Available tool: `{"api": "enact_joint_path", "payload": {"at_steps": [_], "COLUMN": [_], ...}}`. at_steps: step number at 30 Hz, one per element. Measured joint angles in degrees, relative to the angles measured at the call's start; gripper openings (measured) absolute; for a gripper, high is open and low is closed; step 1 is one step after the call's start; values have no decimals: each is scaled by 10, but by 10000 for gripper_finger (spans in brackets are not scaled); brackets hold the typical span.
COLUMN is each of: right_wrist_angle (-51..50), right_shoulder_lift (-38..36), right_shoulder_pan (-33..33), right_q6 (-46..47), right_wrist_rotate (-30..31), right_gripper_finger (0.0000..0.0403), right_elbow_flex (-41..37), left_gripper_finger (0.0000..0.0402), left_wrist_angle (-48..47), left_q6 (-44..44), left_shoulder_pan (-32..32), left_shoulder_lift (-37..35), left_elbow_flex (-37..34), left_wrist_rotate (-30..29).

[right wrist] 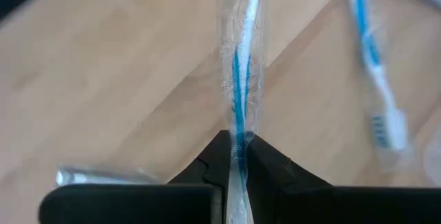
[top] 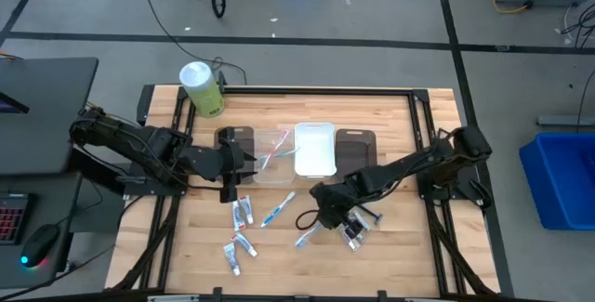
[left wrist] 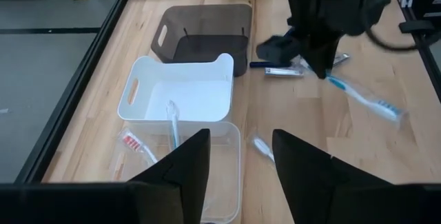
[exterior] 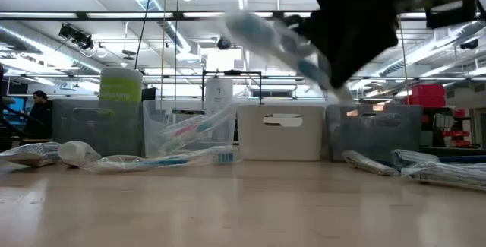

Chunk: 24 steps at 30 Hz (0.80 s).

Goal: Pick & Place Travel size toiletries
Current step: Put the blue toothbrush into the transparent bin

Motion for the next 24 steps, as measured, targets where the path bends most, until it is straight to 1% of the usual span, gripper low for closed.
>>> {"api": "enact_joint_path", "payload": {"at_steps": [3, 9, 11, 15, 19, 24], "right_wrist_angle": [7, 23, 33, 62, 99, 171], "right_shoulder_lift": [-30, -89, -108, -142, -167, -186], "right_shoulder_pan": [0, -1, -4, -14, -29, -51], "right_q6": [25, 84, 102, 141, 185, 213], "right_wrist_rotate": [6, 66, 82, 113, 136, 141], "right_gripper_finger": [35, 35, 34, 34, 34, 34], "right_elbow_flex": [0, 0, 0, 0, 0, 0], "left_gripper_finger": [165, 165, 165, 170, 185, 219], "left_wrist_angle": [6, 45, 56, 83, 116, 157], "left_q6": [0, 11, 13, 13, 14, 4], "left_shoulder_pan": [0, 0, 0, 0, 7, 25], "left_shoulder_lift": [0, 0, 0, 0, 0, 0], "left_elbow_flex": [0, 0, 0, 0, 0, 0], "left_wrist_rotate": [0, -17, -35, -90, -115, -99]}}
